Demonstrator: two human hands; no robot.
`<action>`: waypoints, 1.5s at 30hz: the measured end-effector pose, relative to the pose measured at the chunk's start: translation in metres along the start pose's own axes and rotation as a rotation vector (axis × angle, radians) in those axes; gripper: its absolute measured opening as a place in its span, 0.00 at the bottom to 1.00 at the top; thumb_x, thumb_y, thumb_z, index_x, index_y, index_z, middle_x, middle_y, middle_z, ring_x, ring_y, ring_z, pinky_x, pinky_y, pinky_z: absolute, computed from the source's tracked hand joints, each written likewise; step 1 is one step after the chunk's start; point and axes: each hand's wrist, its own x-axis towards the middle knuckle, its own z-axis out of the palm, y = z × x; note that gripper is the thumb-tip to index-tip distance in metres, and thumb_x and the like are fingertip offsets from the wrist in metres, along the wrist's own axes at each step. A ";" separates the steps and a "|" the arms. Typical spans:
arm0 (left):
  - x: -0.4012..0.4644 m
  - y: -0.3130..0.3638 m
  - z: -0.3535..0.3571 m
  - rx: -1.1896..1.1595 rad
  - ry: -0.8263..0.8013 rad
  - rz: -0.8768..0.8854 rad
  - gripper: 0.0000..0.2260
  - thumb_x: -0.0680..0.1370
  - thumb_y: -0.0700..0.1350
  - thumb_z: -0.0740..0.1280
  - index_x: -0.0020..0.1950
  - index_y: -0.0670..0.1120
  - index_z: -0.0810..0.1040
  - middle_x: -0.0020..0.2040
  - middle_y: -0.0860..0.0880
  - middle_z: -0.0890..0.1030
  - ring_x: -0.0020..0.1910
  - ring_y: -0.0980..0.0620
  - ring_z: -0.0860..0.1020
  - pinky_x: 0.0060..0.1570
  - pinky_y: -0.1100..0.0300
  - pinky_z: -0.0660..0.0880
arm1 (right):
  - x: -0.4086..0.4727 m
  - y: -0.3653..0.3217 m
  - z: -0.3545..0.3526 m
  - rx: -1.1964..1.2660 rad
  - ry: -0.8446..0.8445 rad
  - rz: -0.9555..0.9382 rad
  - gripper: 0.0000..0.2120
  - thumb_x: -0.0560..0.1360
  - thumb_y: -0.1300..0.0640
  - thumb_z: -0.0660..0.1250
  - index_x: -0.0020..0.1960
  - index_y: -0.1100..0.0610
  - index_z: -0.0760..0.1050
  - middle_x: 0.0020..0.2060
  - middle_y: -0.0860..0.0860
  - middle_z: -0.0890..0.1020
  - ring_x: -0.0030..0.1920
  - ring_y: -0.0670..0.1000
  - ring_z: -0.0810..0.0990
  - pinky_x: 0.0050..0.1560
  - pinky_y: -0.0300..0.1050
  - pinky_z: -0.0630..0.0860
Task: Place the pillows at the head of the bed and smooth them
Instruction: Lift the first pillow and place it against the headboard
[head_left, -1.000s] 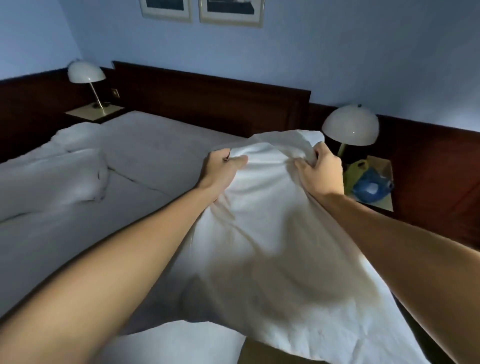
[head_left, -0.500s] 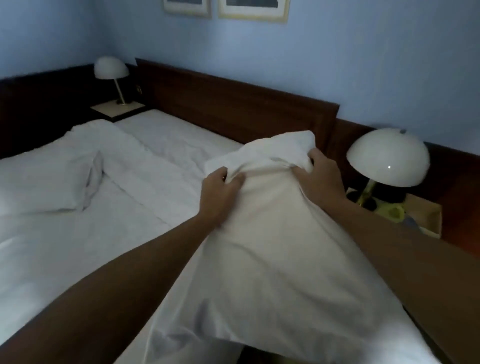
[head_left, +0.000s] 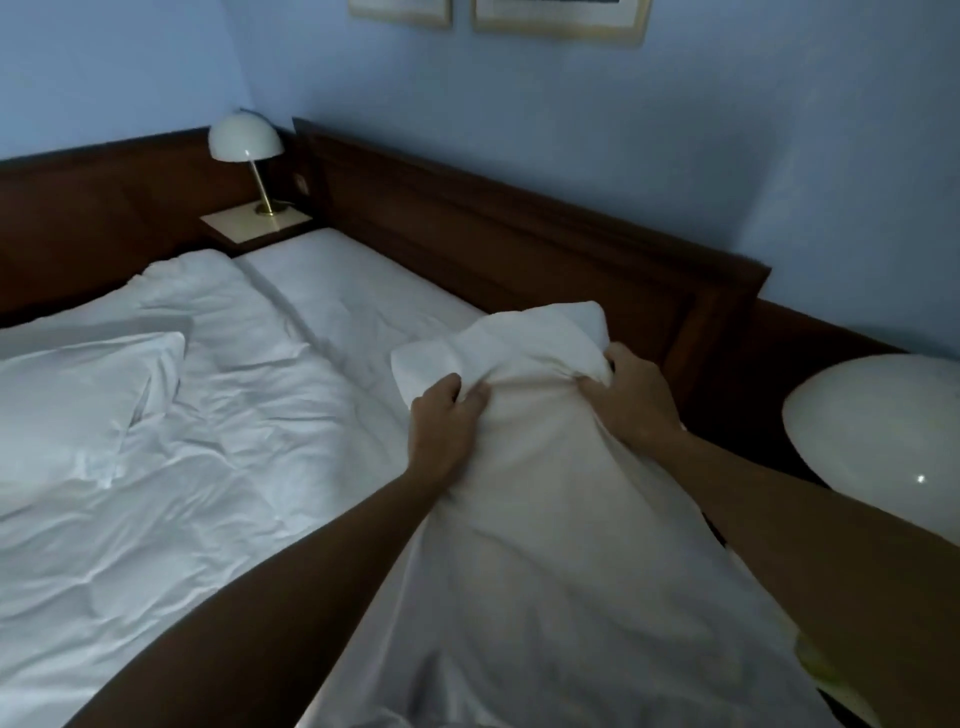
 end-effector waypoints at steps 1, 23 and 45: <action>0.015 -0.001 0.007 0.009 -0.007 -0.014 0.22 0.79 0.49 0.69 0.31 0.49 0.61 0.29 0.53 0.63 0.30 0.53 0.63 0.34 0.54 0.60 | 0.021 0.004 0.005 -0.017 -0.020 0.003 0.13 0.77 0.49 0.69 0.47 0.60 0.72 0.38 0.55 0.78 0.36 0.54 0.75 0.31 0.46 0.63; 0.332 -0.155 0.232 0.112 0.167 -0.333 0.23 0.80 0.56 0.65 0.34 0.45 0.62 0.27 0.50 0.67 0.29 0.49 0.64 0.32 0.53 0.65 | 0.447 0.124 0.226 -0.087 -0.251 -0.015 0.09 0.76 0.53 0.69 0.54 0.56 0.78 0.51 0.59 0.83 0.51 0.63 0.82 0.49 0.55 0.79; 0.595 -0.389 0.327 1.026 -0.359 -0.074 0.32 0.77 0.73 0.50 0.77 0.60 0.64 0.75 0.41 0.64 0.74 0.36 0.60 0.69 0.36 0.62 | 0.466 0.245 0.450 -0.443 -0.556 0.000 0.64 0.58 0.11 0.40 0.83 0.46 0.34 0.83 0.53 0.35 0.80 0.61 0.29 0.73 0.75 0.32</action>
